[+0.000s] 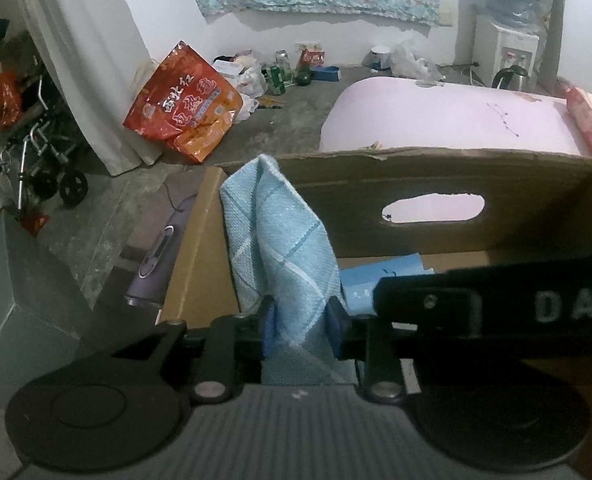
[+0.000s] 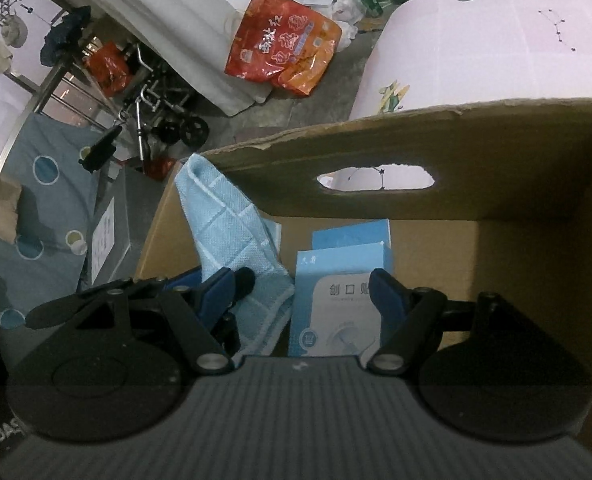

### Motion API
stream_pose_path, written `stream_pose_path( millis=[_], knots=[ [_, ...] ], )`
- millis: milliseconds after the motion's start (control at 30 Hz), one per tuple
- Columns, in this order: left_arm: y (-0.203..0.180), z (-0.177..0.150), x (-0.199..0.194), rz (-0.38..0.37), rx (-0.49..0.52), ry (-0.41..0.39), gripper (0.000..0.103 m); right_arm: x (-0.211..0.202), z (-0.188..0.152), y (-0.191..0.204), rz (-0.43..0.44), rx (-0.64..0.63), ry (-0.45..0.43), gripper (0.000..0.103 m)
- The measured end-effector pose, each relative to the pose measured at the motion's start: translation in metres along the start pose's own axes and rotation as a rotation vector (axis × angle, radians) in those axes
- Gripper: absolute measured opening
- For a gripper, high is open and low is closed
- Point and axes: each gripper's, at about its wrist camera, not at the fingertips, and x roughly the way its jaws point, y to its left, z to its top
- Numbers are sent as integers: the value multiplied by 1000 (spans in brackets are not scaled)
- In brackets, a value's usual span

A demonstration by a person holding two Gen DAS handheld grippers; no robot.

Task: Organize soft objects
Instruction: 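Open both tools to drop the towel and bandage box into the cardboard box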

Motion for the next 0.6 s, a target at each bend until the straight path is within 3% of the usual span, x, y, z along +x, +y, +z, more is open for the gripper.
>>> stream_pose_path(
  millis=[33,200,433,600],
  knots=[
    [0,0,-1,-2,-3,-3,33,-2,0,0,1,-3,-5,75],
    [4,1,-16,0,-25,-43,63,-23,2,0,43,12,-45,75],
    [12,2,-52,-23,-70,-64,75,-64,3,-3,146,63,-102,75],
    [10,-7,-100,-57,-82,-108,81,-114,-4,-6,212,65,-154,77]
  ],
)
